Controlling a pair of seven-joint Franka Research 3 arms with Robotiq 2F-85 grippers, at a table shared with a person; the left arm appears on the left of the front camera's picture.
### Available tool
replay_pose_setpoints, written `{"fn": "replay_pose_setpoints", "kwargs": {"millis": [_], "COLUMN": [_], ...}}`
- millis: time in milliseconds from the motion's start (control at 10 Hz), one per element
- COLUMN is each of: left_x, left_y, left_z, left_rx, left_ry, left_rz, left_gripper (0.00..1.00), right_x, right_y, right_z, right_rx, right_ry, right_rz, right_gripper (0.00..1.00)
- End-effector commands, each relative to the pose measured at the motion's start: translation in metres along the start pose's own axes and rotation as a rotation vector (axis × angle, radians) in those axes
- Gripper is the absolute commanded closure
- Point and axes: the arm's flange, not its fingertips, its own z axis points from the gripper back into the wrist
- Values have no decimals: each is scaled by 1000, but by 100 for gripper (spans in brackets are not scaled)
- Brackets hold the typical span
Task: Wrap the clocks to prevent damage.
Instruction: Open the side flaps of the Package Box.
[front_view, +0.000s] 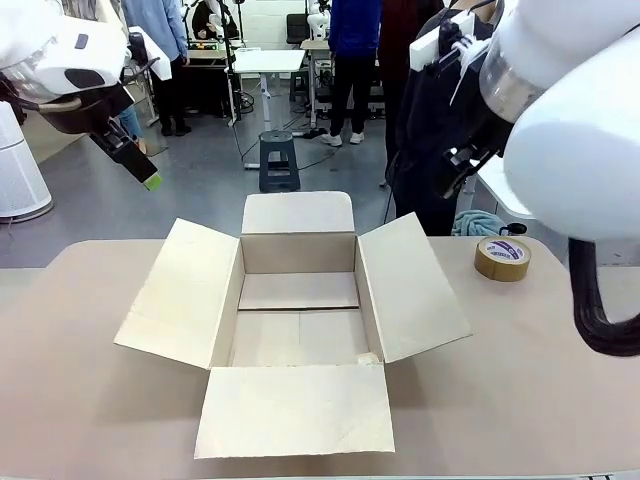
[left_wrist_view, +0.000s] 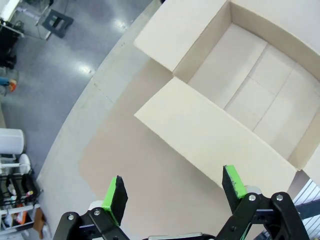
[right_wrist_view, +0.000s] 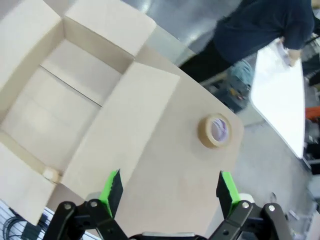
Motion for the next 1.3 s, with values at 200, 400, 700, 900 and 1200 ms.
{"fn": "replay_pose_setpoints", "kwargs": {"millis": [200, 400, 700, 900, 1200], "left_x": [5, -14, -72, -91, -102], "left_y": [67, 96, 140, 159, 157], "left_z": [14, 20, 33, 41, 45], "left_rx": [-373, -487, -555, -573, -548], "left_ry": [-210, -343, -568, -660, -612], "left_rz": [-33, -50, -41, -44, -112], "left_gripper": [0, 0, 0, 0, 0], "right_x": [-10, -33, -90, -115, -125], "right_y": [-92, -120, -145, -154, -165], "right_z": [-1, -1, 8, 12, 14], "right_rx": [411, 466, 522, 543, 518], "right_ry": [-258, -340, -470, -580, -541], "right_rz": [-99, -122, -54, 1, -51], "right_gripper": [0, 0, 0, 0, 0]}}
